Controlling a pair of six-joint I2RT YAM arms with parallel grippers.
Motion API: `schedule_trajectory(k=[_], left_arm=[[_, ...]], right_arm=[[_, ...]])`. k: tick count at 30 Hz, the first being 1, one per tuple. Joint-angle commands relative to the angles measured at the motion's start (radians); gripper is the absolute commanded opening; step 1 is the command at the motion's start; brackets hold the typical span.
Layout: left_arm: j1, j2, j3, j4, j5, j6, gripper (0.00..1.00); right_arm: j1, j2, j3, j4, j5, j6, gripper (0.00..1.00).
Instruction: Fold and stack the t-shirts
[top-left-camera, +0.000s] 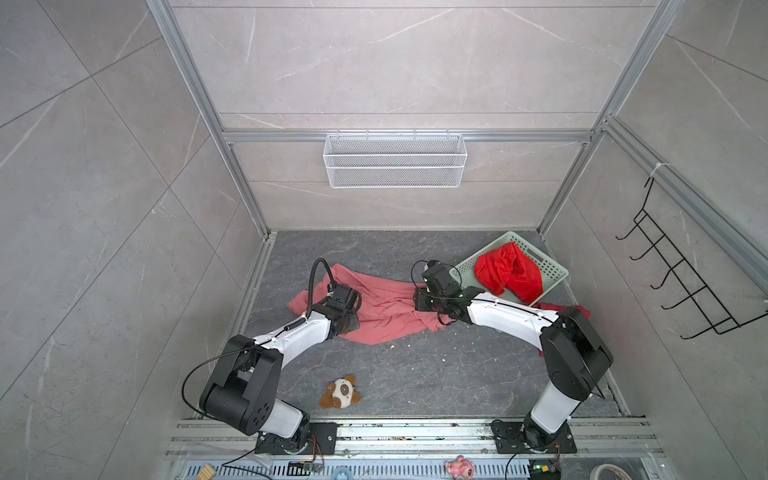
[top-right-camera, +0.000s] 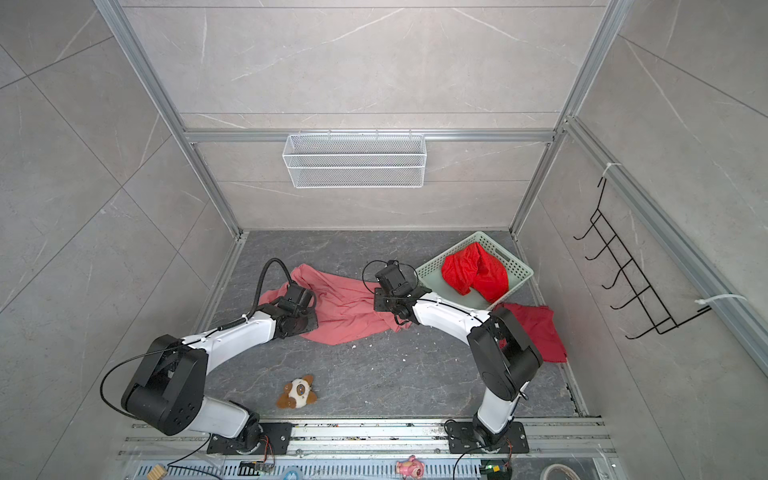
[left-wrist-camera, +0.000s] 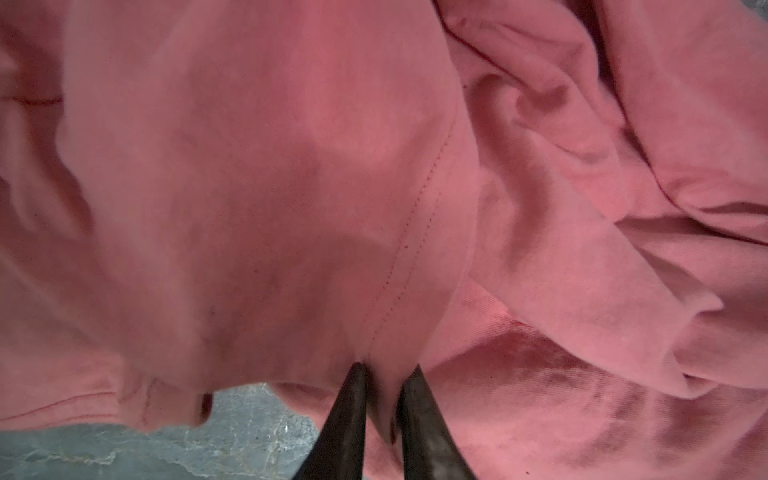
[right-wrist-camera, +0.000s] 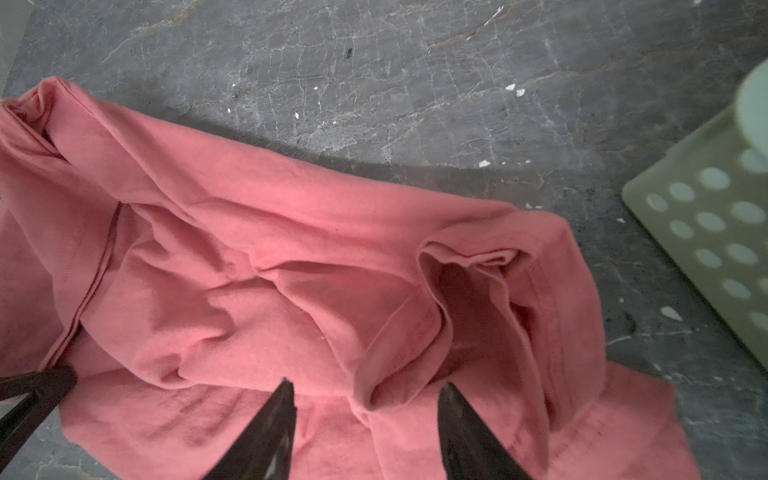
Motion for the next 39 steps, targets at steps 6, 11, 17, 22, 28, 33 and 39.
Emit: schedule_trajectory(k=[6, 11, 17, 22, 28, 33, 39], left_arm=[[0.014, -0.037, 0.016, -0.026, -0.037, 0.013, 0.18], [0.032, -0.052, 0.007, -0.003, 0.017, 0.014, 0.16], [0.062, -0.088, -0.018, 0.030, 0.069, 0.028, 0.16], [0.070, -0.081, -0.021, 0.042, 0.099, 0.044, 0.00], [0.071, -0.096, -0.018, 0.033, 0.078, 0.062, 0.00], [0.085, -0.143, -0.013, -0.015, -0.007, 0.053, 0.00], [0.108, -0.223, -0.018, -0.030, -0.034, 0.054, 0.00]], right_arm=[[0.004, 0.023, 0.029, -0.027, 0.009, 0.009, 0.57], [0.005, 0.022, 0.030, -0.030, 0.012, 0.006, 0.57], [0.004, 0.026, 0.035, -0.031, 0.011, 0.007, 0.56], [0.004, 0.032, 0.041, -0.032, 0.006, 0.008, 0.57], [0.005, 0.031, 0.042, -0.030, -0.001, 0.010, 0.57], [0.004, 0.040, 0.048, -0.031, -0.011, 0.014, 0.58], [0.009, 0.074, 0.080, -0.049, -0.013, 0.012, 0.57]])
